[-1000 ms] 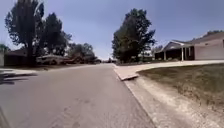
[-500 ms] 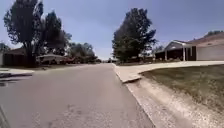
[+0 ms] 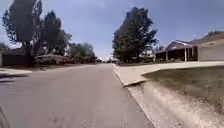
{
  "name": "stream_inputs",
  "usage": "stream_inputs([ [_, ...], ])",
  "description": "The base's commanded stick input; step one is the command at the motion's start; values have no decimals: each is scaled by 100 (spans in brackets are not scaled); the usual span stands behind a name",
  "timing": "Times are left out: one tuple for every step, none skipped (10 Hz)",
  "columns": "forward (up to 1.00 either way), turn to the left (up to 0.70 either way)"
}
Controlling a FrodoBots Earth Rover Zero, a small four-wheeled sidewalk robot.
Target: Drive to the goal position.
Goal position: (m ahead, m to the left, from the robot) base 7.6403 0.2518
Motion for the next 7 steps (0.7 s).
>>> stream_inputs([
  [70, 0],
  [70, 0],
  [70, 0],
  [70, 0],
  [70, 0],
  [70, 0],
  [70, 0],
])
